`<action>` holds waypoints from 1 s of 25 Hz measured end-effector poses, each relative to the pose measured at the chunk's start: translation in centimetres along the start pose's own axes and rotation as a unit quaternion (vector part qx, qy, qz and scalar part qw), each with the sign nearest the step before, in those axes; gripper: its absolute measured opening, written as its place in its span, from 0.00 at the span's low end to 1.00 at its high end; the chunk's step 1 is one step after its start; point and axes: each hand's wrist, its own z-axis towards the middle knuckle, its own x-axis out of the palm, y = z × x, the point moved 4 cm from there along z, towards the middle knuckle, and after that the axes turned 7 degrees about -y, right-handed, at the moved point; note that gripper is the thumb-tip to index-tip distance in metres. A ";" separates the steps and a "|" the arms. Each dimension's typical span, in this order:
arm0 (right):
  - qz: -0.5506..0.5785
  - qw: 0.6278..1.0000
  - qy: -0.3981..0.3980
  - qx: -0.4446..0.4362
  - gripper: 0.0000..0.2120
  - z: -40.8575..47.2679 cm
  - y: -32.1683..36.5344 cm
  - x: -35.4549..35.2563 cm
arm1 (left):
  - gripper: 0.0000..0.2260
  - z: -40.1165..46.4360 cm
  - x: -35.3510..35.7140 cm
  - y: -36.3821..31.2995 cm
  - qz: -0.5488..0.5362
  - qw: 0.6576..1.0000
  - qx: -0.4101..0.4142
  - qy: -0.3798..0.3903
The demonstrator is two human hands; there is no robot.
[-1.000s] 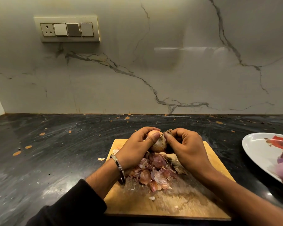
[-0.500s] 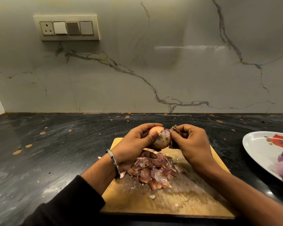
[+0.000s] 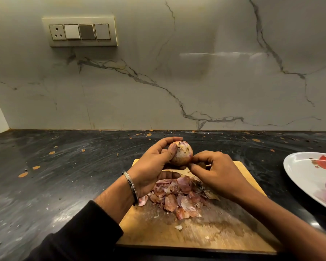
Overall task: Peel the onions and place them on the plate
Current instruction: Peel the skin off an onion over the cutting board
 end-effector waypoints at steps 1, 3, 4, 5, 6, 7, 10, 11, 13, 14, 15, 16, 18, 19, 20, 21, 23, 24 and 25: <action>0.002 1.000 -0.007 0.005 0.05 0.0 -0.1 -0.1 | 0.11 0.0 -0.1 0.1 0.008 1.000 -0.002 -0.007; 0.025 0.999 -0.024 0.027 0.02 0.1 -0.5 -0.4 | 0.11 0.1 -0.3 0.1 0.031 0.999 -0.002 -0.020; 0.060 0.997 -0.032 0.033 0.04 0.1 -0.5 -0.5 | 0.11 0.1 -0.3 0.1 0.045 0.999 -0.001 -0.022; 0.102 0.994 -0.038 0.030 0.07 0.2 -0.4 -0.6 | 0.11 0.1 -0.3 0.1 0.056 0.998 0.000 -0.022; 0.133 0.990 -0.042 0.015 0.11 0.2 -0.2 -0.7 | 0.11 0.1 -0.2 0.2 0.065 0.998 0.003 -0.017; 0.139 0.989 -0.046 -0.007 0.13 0.1 0.0 -0.7 | 0.11 0.1 -0.1 0.2 0.073 0.997 0.008 -0.010; 0.076 0.993 -0.060 -0.064 0.14 0.0 0.5 -0.5 | 0.12 0.0 0.4 0.3 0.108 0.994 0.021 0.001; 0.064 0.993 -0.062 -0.075 0.14 0.0 0.5 -0.4 | 0.12 0.0 0.4 0.3 0.119 0.993 0.023 0.001; 0.060 0.992 -0.066 -0.088 0.13 0.0 0.4 -0.3 | 0.13 0.1 0.5 0.4 0.142 0.989 0.030 -0.004; 0.064 0.992 -0.066 -0.089 0.13 0.0 0.4 -0.2 | 0.13 0.1 0.6 0.4 0.156 0.987 0.037 -0.004; 0.064 0.992 -0.064 -0.088 0.13 0.1 0.3 -0.2 | 0.13 0.1 0.7 0.3 0.169 0.985 0.046 -0.004; 0.058 0.993 -0.059 -0.090 0.13 0.1 0.2 -0.1 | 0.13 0.1 0.8 0.3 0.182 0.982 0.057 -0.003; 0.048 0.994 -0.041 -0.094 0.14 0.3 0.2 0.1 | 0.12 0.1 0.9 0.3 0.200 0.977 0.072 -0.002; 0.050 0.994 -0.031 -0.096 0.15 0.3 0.2 0.3 | 0.12 0.1 1.0 0.3 0.206 0.976 0.076 0.000; 0.053 0.993 -0.022 -0.099 0.16 0.3 0.2 0.3 | 0.12 0.1 1.1 0.2 0.210 0.975 0.079 0.003; 0.055 0.993 -0.016 -0.104 0.16 0.4 0.1 0.3 | 0.13 0.1 1.1 0.2 0.215 0.973 0.083 0.005; 0.056 0.992 -0.008 -0.116 0.17 0.4 0.1 0.3 | 0.13 0.0 1.1 0.1 0.228 0.970 0.088 0.010; 0.058 0.991 -0.006 -0.120 0.16 0.5 0.0 0.3 | 0.13 0.0 1.1 0.1 0.233 0.968 0.090 0.011; 0.063 0.991 -0.006 -0.121 0.16 0.4 -0.1 0.4 | 0.13 0.0 1.0 0.1 0.234 0.968 0.090 0.010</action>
